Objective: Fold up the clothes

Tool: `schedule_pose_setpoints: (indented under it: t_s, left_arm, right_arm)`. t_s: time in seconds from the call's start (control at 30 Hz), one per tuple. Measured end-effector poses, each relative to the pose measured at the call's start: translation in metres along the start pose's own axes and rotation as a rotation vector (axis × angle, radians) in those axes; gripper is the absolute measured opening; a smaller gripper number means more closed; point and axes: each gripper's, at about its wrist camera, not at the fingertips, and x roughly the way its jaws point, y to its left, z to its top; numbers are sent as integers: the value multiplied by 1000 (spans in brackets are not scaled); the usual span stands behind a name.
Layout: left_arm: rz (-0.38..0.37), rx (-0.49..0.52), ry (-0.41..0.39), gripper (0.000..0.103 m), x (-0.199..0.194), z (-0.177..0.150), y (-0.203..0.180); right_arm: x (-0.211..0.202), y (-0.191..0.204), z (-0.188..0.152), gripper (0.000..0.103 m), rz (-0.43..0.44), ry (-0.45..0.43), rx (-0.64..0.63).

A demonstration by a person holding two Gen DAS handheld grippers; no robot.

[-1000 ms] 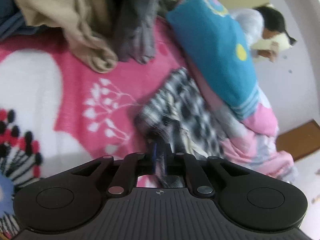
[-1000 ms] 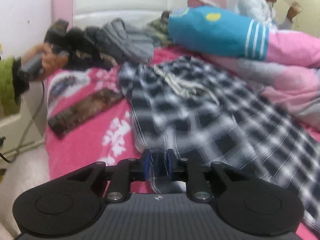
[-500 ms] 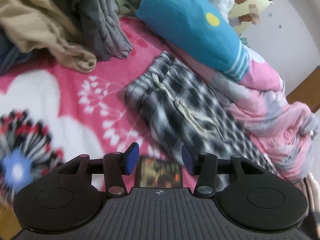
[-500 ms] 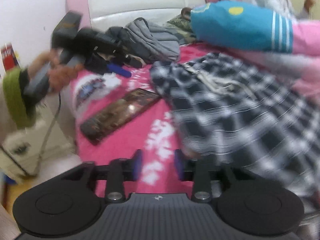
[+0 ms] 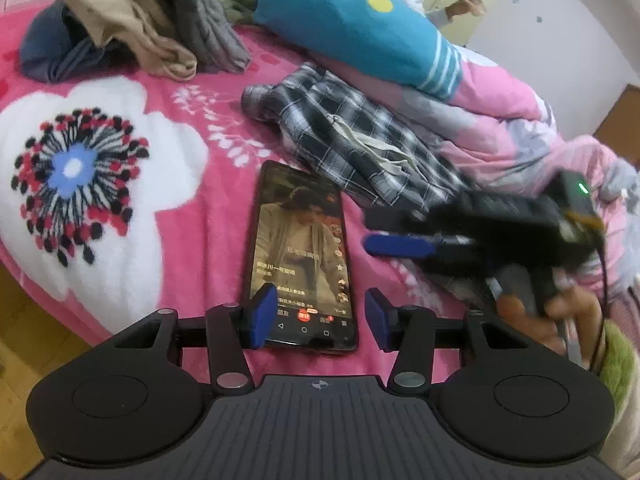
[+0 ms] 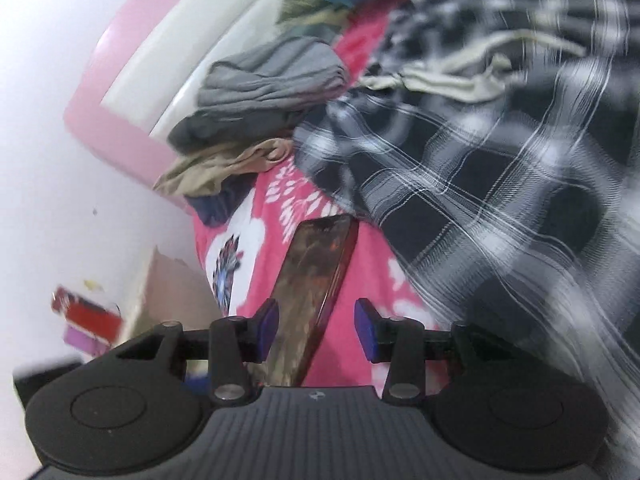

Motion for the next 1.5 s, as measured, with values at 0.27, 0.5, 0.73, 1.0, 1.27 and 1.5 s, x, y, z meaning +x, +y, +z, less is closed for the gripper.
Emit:
schedule_pose_setpoints:
  t_s: [0.27,0.5,0.73,1.0,1.27,1.5]
  left_arm:
    - [100,60,-68,53,-6,-6,-10]
    - [121,86,-74,55,-1,-14,-16]
    - [154,124,-86,55,-4,-17,-29]
    - [199,140,-92,55,5,-13,-26]
    - [208,143,-62,63,11,-18,-28]
    - [173,117,-28,66,7,-21,-34]
  right_arm:
    - [23,1,20,45,-18,22,39]
    - [36,15,25,56,-53,61,-11]
    - [45,26,31,64,-90,109,-57]
    - [45,26,31,64,-96,111,-46]
    - [49,28,34,67,-94,124,-51]
    - [63,39,40,68,-107,167,-122]
